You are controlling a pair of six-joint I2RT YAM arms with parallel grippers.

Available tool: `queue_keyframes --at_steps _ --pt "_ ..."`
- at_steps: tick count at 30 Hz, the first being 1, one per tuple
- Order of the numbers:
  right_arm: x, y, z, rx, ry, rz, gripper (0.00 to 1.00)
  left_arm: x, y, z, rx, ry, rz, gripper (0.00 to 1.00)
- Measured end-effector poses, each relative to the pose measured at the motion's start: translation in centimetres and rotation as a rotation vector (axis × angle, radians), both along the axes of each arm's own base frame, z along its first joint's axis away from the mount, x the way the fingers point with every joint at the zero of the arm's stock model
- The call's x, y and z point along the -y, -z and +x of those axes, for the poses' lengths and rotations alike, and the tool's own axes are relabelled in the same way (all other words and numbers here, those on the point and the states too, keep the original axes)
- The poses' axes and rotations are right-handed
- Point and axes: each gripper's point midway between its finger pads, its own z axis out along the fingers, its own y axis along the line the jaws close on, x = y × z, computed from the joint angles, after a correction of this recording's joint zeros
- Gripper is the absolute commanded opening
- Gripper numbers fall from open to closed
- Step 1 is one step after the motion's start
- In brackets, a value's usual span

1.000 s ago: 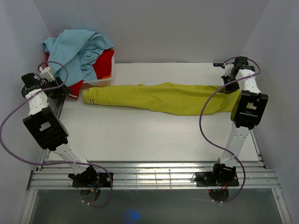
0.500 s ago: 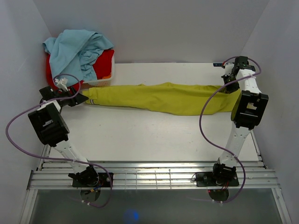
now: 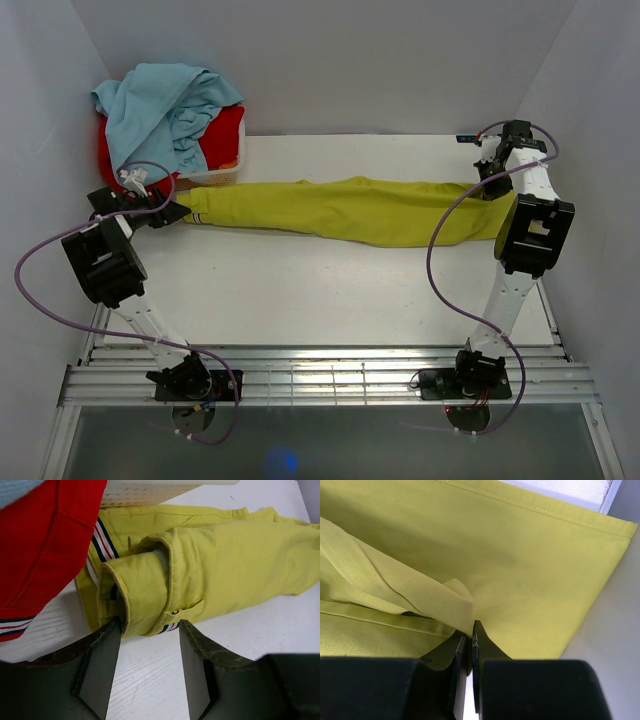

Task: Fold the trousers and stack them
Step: Flatten the trousers out

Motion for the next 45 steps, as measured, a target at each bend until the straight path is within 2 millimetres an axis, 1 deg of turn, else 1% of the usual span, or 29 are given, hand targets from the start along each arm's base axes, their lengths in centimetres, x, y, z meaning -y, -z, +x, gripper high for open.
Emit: queue_keyframes --at_steps 5,7,9,10,11,13,14,16,17,19,21,23,25,26,28,30,32,34,36,37,40,42,43,45 --pt "0.0 0.0 0.0 -0.002 -0.001 0.000 0.08 0.2 0.9 0.2 -0.005 0.028 -0.032 0.58" --pt "0.0 0.0 0.0 -0.002 -0.001 -0.001 0.08 0.6 0.9 0.0 -0.001 0.047 -0.049 0.57" --pt "0.0 0.0 0.0 -0.002 -0.001 -0.003 0.08 0.8 0.6 -0.2 0.009 0.064 -0.063 0.53" --pt "0.0 0.0 0.0 -0.002 -0.001 -0.003 0.08 0.9 0.6 -0.3 0.011 0.071 -0.067 0.49" --pt "0.1 0.0 0.0 -0.002 -0.002 -0.004 0.08 1.0 0.6 -0.4 0.008 0.074 -0.071 0.36" --pt "0.2 -0.1 0.0 -0.002 -0.004 -0.010 0.08 1.2 0.8 -0.7 -0.013 0.075 -0.081 0.23" --pt "0.3 -0.2 0.0 -0.002 -0.005 -0.015 0.08 1.2 0.9 -0.8 -0.027 0.072 -0.083 0.12" --pt "0.5 -0.6 0.1 0.002 -0.007 -0.028 0.08 1.2 1.0 -1.0 -0.058 0.066 -0.087 0.00" --pt "0.6 -0.9 0.2 0.006 -0.010 -0.036 0.08 1.0 0.7 -0.9 -0.079 0.060 -0.088 0.00" --pt "0.8 -1.5 0.3 0.015 -0.021 -0.052 0.08 0.5 -0.6 -0.3 -0.112 0.047 -0.079 0.00" --pt "1.0 -2.4 0.4 0.029 -0.031 -0.072 0.08 0.0 -2.8 0.8 -0.130 0.045 -0.063 0.00" --pt "1.0 -3.7 0.2 0.046 -0.044 -0.088 0.08 -0.6 -5.7 2.0 -0.148 0.035 -0.041 0.00" --pt "1.0 -5.2 0.0 0.069 -0.055 -0.099 0.08 -1.2 -7.7 2.9 -0.168 0.026 -0.027 0.00" --pt "1.0 -6.1 0.0 0.086 -0.062 -0.108 0.08 -1.4 -8.5 3.1 -0.189 0.018 -0.027 0.00" --pt "1.0 -8.1 -0.3 0.123 -0.074 -0.124 0.08 -1.8 -9.1 3.1 -0.253 0.002 -0.038 0.00" --pt "1.0 -9.8 -1.0 0.153 -0.091 -0.143 0.08 -1.8 -8.6 2.4 -0.341 -0.006 -0.062 0.00" --pt "1.1 -11.0 -2.4 0.166 -0.109 -0.163 0.08 -1.8 -6.9 0.8 -0.448 -0.015 -0.089 0.00" --pt "1.0 -10.9 -4.6 0.150 -0.134 -0.180 0.08 -1.8 -4.6 -1.3 -0.560 -0.024 -0.115 0.00" --pt "1.1 -9.7 -7.3 0.098 -0.158 -0.196 0.08 -1.8 -2.2 -4.2 -0.681 -0.033 -0.141 0.00" --pt "1.1 -8.7 -8.8 0.060 -0.171 -0.201 0.08 -1.8 -1.0 -5.6 -0.733 -0.038 -0.157 0.00" --pt "1.0 -4.9 -13.1 -0.068 -0.202 -0.198 0.08 -1.8 1.6 -9.7 -0.879 -0.051 -0.189 0.00" --pt "0.9 -2.6 -15.2 -0.145 -0.219 -0.185 0.08 -2.2 2.6 -11.2 -0.929 -0.064 -0.186 0.00" --pt "0.8 -1.8 -15.9 -0.173 -0.223 -0.176 0.08 -2.4 2.9 -11.5 -0.943 -0.070 -0.178 0.00" --pt "0.6 -0.9 -16.3 -0.211 -0.225 -0.155 0.08 -2.9 2.8 -11.3 -0.941 -0.081 -0.151 0.00"
